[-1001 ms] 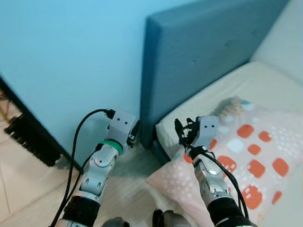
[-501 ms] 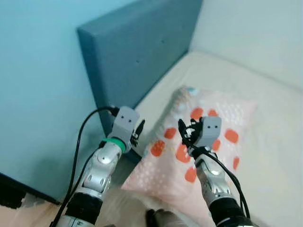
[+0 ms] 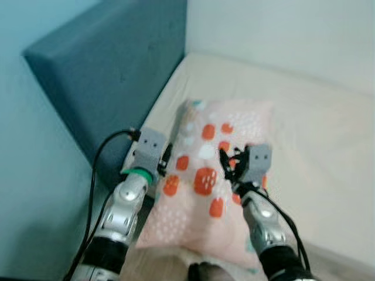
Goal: Clean up the room
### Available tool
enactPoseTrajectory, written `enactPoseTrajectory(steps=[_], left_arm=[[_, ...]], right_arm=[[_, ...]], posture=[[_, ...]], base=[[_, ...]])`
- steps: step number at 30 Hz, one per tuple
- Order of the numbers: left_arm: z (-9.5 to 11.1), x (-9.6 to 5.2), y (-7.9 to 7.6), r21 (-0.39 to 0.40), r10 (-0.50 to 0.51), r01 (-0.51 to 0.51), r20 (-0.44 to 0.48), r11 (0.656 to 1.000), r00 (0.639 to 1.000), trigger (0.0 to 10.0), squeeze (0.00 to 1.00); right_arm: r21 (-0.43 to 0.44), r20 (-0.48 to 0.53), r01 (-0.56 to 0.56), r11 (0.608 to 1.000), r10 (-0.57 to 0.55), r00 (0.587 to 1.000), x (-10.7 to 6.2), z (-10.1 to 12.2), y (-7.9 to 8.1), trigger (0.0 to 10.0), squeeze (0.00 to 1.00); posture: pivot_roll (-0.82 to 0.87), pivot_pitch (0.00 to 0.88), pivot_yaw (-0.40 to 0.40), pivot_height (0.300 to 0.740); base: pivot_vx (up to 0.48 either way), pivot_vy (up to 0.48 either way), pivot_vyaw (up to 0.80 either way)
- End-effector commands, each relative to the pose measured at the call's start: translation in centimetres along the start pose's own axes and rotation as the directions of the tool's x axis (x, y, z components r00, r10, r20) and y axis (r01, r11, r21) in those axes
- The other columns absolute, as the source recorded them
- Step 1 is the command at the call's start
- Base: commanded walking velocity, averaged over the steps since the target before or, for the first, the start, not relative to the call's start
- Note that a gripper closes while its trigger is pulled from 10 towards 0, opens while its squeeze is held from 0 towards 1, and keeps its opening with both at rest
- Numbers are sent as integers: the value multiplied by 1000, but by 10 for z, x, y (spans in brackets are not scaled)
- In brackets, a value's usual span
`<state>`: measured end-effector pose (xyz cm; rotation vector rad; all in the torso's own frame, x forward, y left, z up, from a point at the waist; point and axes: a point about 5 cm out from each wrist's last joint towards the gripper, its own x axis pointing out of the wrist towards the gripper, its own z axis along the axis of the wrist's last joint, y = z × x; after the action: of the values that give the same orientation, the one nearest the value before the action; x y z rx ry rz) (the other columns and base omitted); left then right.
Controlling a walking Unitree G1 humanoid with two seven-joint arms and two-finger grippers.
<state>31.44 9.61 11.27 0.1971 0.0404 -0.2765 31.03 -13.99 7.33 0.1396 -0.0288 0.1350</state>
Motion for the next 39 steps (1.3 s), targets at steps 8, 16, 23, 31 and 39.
enactPoseTrajectory(steps=[8,16,23,31,39], left_arm=[[-4,0,3,5,10,-10,-18,1000,1000,10000,0],[-5,1,4,9,23,-23,-23,1000,999,10000,0],[-4,2,4,11,28,-27,-19,1000,999,10000,0],[-4,2,4,11,25,-25,-15,1000,1000,10000,0],[-5,2,4,15,23,-23,-13,1000,1000,10000,0]], right_arm=[[23,-17,2,1000,-2,1000,-3,-6,4,10000,0],[25,-9,-2,1000,2,1000,-2,-4,4,10000,0],[24,-8,-3,1000,3,1000,-1,-3,3,10000,0],[23,-7,-4,1000,4,1000,-1,-3,3,10000,0],[14,-5,-6,1000,6,1000,0,-3,2,10000,0]], posture=[[39,0,33,731],[37,0,32,731],[36,0,31,731],[35,0,29,731],[36,0,28,731]], base=[[0,0,-738],[0,0,-738],[0,0,-737],[0,0,-738],[0,0,-603]])
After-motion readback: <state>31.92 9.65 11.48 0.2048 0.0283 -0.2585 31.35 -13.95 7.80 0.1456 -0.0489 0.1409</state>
